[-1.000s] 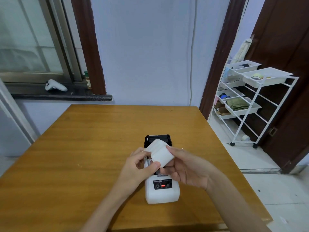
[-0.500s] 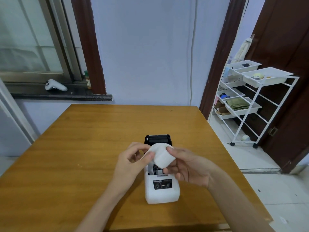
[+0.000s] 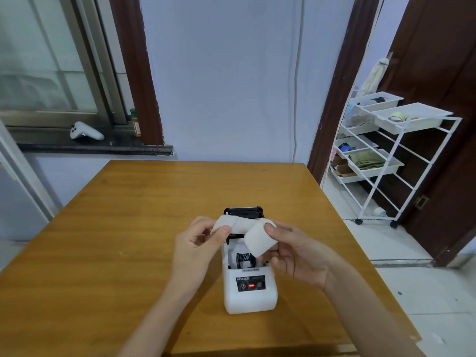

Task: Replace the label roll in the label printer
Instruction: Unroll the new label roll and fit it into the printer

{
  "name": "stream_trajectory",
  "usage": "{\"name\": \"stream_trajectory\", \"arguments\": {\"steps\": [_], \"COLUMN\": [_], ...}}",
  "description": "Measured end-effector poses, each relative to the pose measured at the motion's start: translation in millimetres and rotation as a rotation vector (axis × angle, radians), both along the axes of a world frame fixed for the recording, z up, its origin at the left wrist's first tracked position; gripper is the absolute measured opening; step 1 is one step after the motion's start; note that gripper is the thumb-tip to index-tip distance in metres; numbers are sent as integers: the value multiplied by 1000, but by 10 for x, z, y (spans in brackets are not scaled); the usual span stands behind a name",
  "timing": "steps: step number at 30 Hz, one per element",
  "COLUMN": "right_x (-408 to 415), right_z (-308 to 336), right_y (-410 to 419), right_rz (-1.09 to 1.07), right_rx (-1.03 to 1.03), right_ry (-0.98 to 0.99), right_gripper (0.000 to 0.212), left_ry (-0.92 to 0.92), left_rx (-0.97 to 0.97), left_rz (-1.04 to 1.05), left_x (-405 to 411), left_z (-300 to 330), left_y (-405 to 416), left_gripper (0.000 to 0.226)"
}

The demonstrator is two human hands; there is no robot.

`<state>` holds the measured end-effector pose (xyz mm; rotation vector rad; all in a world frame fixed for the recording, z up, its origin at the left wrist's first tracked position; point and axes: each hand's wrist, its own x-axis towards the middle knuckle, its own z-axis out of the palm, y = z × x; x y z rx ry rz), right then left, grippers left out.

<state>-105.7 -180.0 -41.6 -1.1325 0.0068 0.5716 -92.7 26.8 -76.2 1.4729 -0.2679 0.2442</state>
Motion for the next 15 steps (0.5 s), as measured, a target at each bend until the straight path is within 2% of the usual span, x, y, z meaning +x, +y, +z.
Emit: {"name": "stream_trajectory", "arguments": {"steps": [7, 10, 15], "right_x": [-18, -33, -30], "right_z": [-8, -15, 3], "right_y": [-22, -26, -12], "right_rz": [-26, -16, -15], "right_rx": [-49, -92, -130], "right_ry": [3, -8, -16], "right_gripper": [40, 42, 51], "left_ry": [-13, 5, -6], "left_rx": [-3, -23, -36], "left_rz": [17, 31, 50], "left_x": [-7, 24, 33], "left_z": [40, 93, 166], "left_y": [18, 43, 39], "left_gripper": [20, 9, 9]}}
